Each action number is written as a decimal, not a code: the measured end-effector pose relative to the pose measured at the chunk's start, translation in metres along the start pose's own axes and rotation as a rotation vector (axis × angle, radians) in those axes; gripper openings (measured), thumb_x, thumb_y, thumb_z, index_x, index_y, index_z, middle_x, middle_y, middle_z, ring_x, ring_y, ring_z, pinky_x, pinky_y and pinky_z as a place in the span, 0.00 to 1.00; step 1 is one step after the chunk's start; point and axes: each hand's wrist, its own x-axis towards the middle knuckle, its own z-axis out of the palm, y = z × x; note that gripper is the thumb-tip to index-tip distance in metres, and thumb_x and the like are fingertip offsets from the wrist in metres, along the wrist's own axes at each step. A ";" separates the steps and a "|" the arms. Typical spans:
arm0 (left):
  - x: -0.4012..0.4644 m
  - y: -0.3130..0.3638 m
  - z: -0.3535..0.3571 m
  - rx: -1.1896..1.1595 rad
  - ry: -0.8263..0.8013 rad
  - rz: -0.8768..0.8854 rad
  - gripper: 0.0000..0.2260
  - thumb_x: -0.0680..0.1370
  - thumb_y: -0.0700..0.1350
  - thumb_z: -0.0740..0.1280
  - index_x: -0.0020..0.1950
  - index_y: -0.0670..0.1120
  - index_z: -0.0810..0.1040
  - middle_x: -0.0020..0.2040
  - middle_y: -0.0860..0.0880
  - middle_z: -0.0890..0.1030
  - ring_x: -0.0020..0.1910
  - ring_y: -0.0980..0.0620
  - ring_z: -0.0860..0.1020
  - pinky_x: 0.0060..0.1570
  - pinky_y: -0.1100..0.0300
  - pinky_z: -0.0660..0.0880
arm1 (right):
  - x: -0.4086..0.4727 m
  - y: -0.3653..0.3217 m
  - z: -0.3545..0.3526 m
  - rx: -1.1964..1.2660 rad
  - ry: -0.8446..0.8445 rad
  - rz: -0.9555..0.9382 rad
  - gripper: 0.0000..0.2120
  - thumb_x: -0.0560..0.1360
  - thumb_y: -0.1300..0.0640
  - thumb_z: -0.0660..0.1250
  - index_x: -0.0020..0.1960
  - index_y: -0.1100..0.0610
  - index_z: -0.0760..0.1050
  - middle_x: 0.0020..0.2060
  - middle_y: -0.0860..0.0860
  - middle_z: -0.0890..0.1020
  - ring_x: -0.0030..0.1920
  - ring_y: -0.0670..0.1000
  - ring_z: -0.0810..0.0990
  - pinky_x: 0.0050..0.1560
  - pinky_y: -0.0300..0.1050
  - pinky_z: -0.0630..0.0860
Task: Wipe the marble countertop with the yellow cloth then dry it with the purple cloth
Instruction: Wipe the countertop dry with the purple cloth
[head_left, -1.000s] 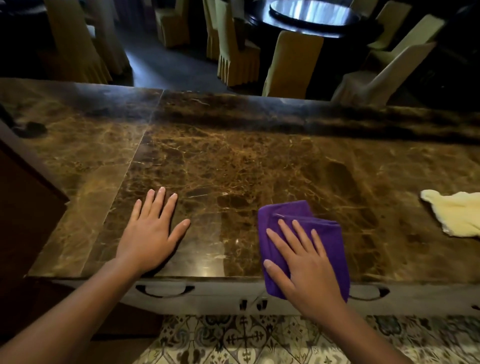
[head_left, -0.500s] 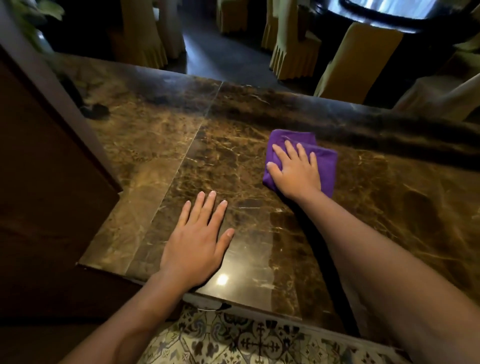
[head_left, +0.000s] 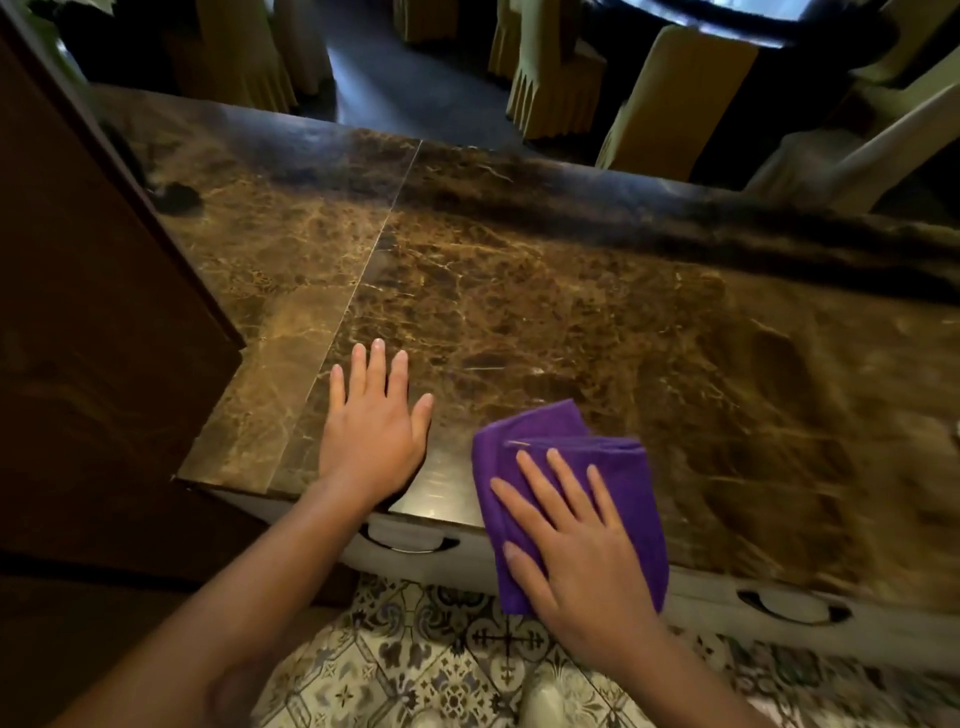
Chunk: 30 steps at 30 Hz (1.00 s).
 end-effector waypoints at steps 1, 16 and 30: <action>-0.001 0.000 0.000 -0.001 0.007 0.000 0.30 0.85 0.59 0.45 0.84 0.45 0.52 0.85 0.41 0.50 0.84 0.41 0.46 0.81 0.41 0.45 | -0.002 0.006 -0.001 -0.005 0.009 0.008 0.27 0.83 0.37 0.48 0.81 0.37 0.51 0.83 0.41 0.51 0.83 0.49 0.44 0.80 0.59 0.44; -0.005 0.003 -0.005 -0.114 0.095 0.011 0.27 0.84 0.56 0.53 0.79 0.43 0.66 0.81 0.40 0.64 0.83 0.41 0.56 0.80 0.40 0.49 | 0.109 0.036 -0.029 0.045 0.061 0.176 0.30 0.81 0.37 0.50 0.81 0.42 0.57 0.83 0.48 0.55 0.83 0.54 0.49 0.80 0.61 0.43; 0.000 0.052 0.007 -0.066 0.009 0.041 0.30 0.84 0.62 0.48 0.83 0.50 0.57 0.85 0.45 0.53 0.84 0.43 0.47 0.79 0.37 0.45 | -0.047 0.225 -0.045 0.039 0.164 0.676 0.33 0.76 0.32 0.47 0.79 0.39 0.58 0.82 0.45 0.57 0.83 0.54 0.51 0.79 0.64 0.47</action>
